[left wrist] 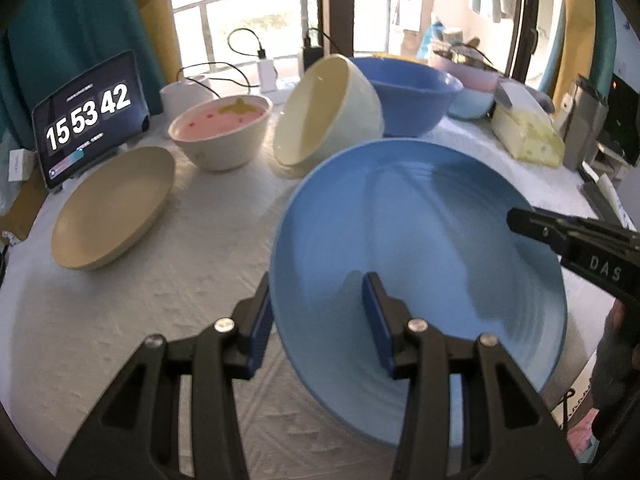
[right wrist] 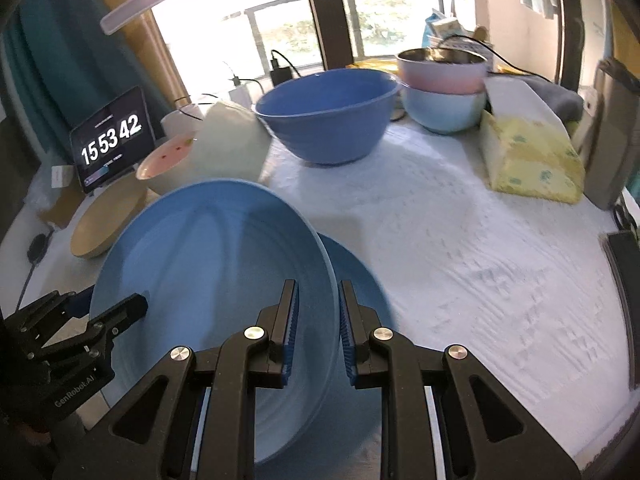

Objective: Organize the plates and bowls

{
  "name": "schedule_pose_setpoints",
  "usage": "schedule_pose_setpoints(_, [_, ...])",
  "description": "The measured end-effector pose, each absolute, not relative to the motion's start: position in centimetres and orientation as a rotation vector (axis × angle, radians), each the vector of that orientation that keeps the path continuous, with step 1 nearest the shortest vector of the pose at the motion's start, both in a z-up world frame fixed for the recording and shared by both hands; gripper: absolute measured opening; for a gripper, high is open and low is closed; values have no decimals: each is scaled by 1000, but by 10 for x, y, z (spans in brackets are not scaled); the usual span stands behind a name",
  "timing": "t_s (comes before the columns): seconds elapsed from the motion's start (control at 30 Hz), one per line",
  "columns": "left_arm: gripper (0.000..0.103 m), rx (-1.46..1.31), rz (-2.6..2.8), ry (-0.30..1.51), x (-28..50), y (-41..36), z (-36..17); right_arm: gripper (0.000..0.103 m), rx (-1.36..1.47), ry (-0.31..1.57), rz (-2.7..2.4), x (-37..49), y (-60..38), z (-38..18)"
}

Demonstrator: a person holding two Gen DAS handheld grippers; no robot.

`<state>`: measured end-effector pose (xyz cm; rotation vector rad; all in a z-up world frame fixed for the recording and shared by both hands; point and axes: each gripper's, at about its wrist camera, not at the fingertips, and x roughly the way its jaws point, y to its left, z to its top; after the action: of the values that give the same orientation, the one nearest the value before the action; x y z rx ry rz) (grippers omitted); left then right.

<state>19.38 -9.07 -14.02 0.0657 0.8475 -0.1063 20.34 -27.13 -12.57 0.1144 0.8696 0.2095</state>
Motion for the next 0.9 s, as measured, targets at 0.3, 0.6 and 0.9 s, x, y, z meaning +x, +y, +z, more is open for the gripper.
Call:
schedule_pose_setpoints(0.3, [45, 129, -110, 873, 199, -109, -148, 21, 122, 867, 182, 204, -285, -130])
schedule_pose_setpoints(0.6, [45, 117, -122, 903, 202, -111, -153, 21, 130, 870, 164, 205, -293, -133])
schedule_pose_setpoints(0.9, [46, 134, -129, 892, 200, -114, -154, 21, 121, 907, 149, 204, -294, -141])
